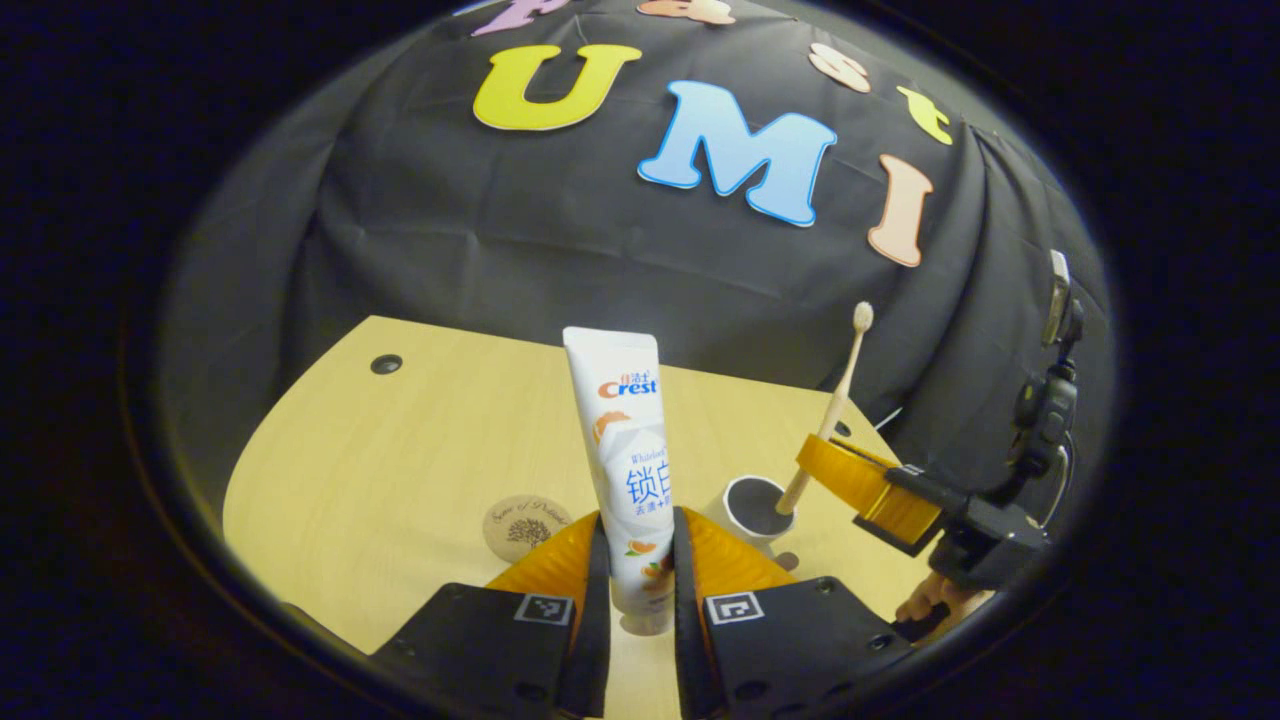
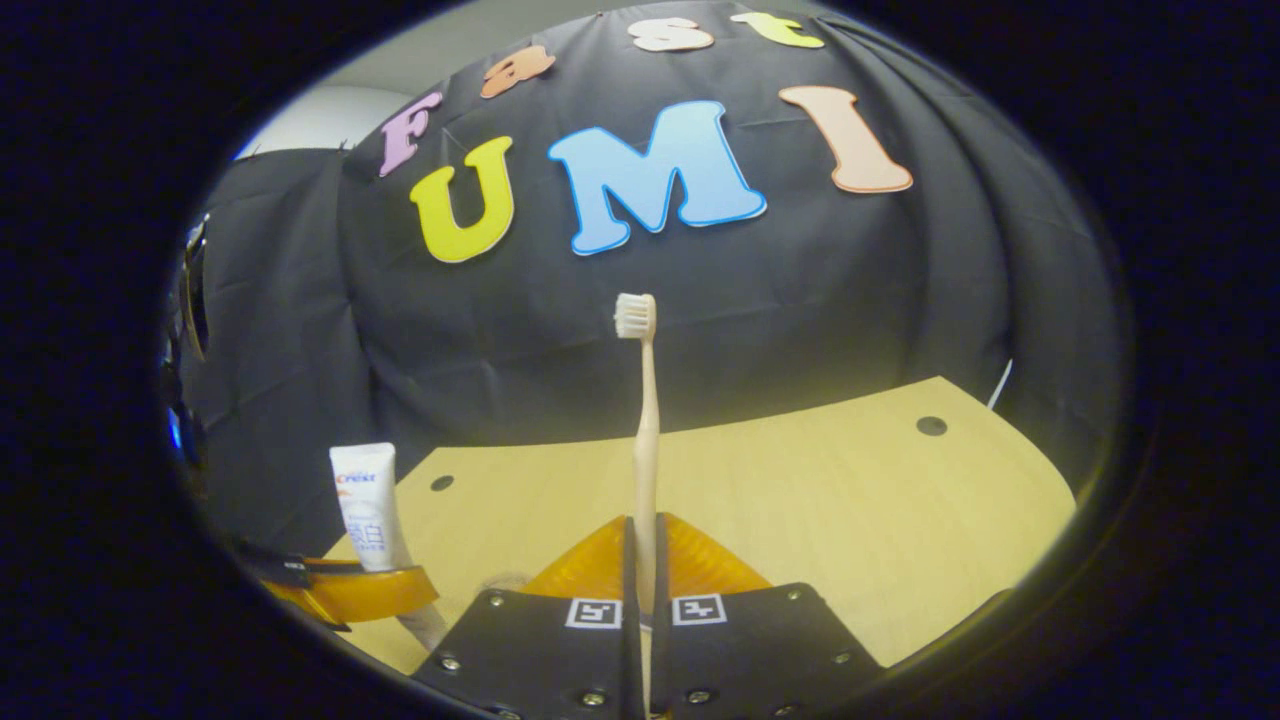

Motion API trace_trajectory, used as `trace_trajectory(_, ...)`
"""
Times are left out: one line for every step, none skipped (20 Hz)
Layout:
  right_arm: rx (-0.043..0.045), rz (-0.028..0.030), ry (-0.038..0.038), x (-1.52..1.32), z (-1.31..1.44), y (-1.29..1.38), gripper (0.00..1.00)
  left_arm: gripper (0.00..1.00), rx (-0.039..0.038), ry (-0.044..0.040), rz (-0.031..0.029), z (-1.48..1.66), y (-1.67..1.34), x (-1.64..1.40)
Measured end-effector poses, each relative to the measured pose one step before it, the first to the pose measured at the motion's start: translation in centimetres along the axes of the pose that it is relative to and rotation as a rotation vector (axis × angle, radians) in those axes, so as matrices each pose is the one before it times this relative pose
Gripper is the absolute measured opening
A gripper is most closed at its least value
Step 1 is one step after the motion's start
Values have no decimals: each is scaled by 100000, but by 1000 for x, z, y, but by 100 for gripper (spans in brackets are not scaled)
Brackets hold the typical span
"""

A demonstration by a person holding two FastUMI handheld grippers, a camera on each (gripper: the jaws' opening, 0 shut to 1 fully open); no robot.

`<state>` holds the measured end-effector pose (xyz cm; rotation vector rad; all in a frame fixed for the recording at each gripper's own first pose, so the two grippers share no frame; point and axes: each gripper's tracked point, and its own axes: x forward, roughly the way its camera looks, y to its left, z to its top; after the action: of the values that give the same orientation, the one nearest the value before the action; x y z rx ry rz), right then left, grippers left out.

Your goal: Put the toothbrush and toothpaste on the desktop into the cup, then pick up the cup and place it on the coaster on the desktop.

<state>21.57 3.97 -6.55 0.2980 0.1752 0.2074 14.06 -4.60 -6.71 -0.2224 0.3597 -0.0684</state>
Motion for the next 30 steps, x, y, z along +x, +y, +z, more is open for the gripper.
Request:
trace_trajectory(-2242, -1623, 926, 1025, -438, -454, 4, 34, -258, 281, 157, 117, -79, 77)
trace_trajectory(-1739, -1511, 2073, 693, -753, -376, 4, 34, -402, 7, 444, 36, 78, -87)
trace_trajectory(-554, -827, 2925, 497, -1126, -188, 4, 34, -238, 360, -42, -114, 161, 254)
trace_trajectory(-1039, -1219, 3148, 349, -967, -228, 4, 34, -311, 162, 335, -53, 177, 49)
trace_trajectory(-1433, -1632, 2607, 293, -809, -318, 4, 34, -225, 200, -153, 61, 48, -28)
trace_trajectory(-1188, -690, 2179, 164, -561, -150, 5, 34, -108, 129, 395, -15, 90, -7)
trace_trajectory(-962, -1242, 1155, 49, -365, -232, 5, 34, -197, 206, 100, 39, -86, 26)
trace_trajectory(-1015, -489, 1022, 60, -377, -153, 5, 34, -300, 290, -23, -112, -30, 46)
trace_trajectory(-715, -260, 1024, -220, -265, -49, 5, 34, -217, 472, 171, -191, 146, 100)
trace_trajectory(-227, 787, 1326, -58, -312, 99, 5, 34, -324, 618, 113, -149, -60, 98)
trace_trajectory(-211, 487, 393, -102, -209, 192, 5, 34, -397, 509, 63, -60, -22, 46)
trace_trajectory(-374, -503, 18, -78, 32, -198, 6, 34, -375, 353, 181, -101, -14, 45)
trace_trajectory(-145, 484, 93, -56, 36, -154, 9, 34, -456, 46, 132, -2, -7, 3)
trace_trajectory(-211, 183, 61, -176, 38, -43, 10, 34, -533, -105, 181, 52, 3, -2)
trace_trajectory(-351, 720, -157, -217, -126, 215, 13, 34, -361, -15, 106, -25, -26, 70)
trace_trajectory(-618, -38, 79, -198, 31, -11, 17, 34, -294, 6, 266, -55, 14, 48)
trace_trajectory(-529, 0, -13, -125, -89, -35, 18, 34, -241, -12, 210, -5, -10, 21)
trace_trajectory(-502, -310, -33, -220, 90, -77, 21, 34, -147, -55, 20, 33, -53, -58)
trace_trajectory(-147, 255, -153, -149, -165, 22, 28, 34, -80, -6, 258, -29, -10, 3)
trace_trajectory(307, 487, -193, -283, 109, -17, 31, 34, -72, -131, 61, 66, -5, 32)
trace_trajectory(583, 779, -141, -362, 96, 119, 39, 34, -146, -179, -14, 33, -59, 19)
trace_trajectory(619, 369, -374, -384, 265, 5, 45, 34, -171, -326, -211, 57, -95, 60)
trace_trajectory(376, 350, -564, -475, 89, -78, 58, 34, -10, -229, -447, -48, -71, 70)
trace_trajectory(25, -134, -914, -329, 327, -239, 63, 34, -193, -508, -543, 132, -169, 85)
trace_trajectory(-301, -646, -853, -494, 299, -464, 73, 34, -394, -552, -1069, 248, -517, 323)
trace_trajectory(-124, -726, -1063, -591, 407, -520, 77, 34, -678, -910, -1352, 294, -736, 429)
trace_trajectory(256, -698, -1008, -641, 334, -471, 82, 34, -909, -1005, -1906, 241, -736, 458)
trace_trajectory(840, -954, -1241, -686, 509, -619, 83, 34, -1454, -1156, -2078, 152, -752, 333)
trace_trajectory(1144, -681, -1493, -708, 454, -652, 83, 34, -1683, -1273, -2129, 42, -584, 240)
trace_trajectory(1217, -721, -1330, -714, 496, -682, 83, 34, -1507, -1621, -1717, 214, -584, 363)
